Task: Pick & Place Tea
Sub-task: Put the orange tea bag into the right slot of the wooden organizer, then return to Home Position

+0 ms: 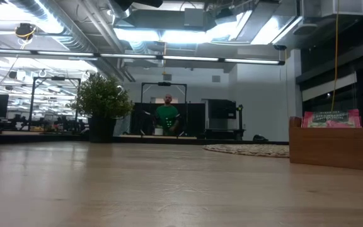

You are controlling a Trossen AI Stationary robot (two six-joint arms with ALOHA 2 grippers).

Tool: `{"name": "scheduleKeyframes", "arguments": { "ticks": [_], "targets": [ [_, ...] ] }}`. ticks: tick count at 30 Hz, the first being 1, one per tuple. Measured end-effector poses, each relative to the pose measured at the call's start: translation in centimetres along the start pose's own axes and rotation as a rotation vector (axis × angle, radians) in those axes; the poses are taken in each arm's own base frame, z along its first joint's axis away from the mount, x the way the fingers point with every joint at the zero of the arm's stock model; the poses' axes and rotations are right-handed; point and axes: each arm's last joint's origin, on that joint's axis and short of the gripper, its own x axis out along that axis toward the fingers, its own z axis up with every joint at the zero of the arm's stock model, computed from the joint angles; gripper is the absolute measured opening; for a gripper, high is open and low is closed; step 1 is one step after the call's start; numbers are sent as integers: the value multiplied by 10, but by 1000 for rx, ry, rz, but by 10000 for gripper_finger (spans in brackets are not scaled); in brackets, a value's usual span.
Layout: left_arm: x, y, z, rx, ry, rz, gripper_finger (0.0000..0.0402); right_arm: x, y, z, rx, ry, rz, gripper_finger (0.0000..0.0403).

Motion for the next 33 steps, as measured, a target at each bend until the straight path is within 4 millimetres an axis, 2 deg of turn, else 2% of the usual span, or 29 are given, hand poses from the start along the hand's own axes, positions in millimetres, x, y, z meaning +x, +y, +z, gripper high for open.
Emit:
{"name": "scheduleKeyframes", "arguments": {
  "ticks": [8,24,29,33],
  "targets": [
    [0,0,0,6,0,0,39,19,-1,-9,35,97,-30,5],
    [0,0,0,27,-7,16,40,22,0,-6,44,136,-79,5],
    [0,0,3,74,-31,21,42,16,5,1,36,122,-75,17],
    [0,0,3,77,-29,14,39,2,16,11,-41,-1,54,17]
  ]
}}
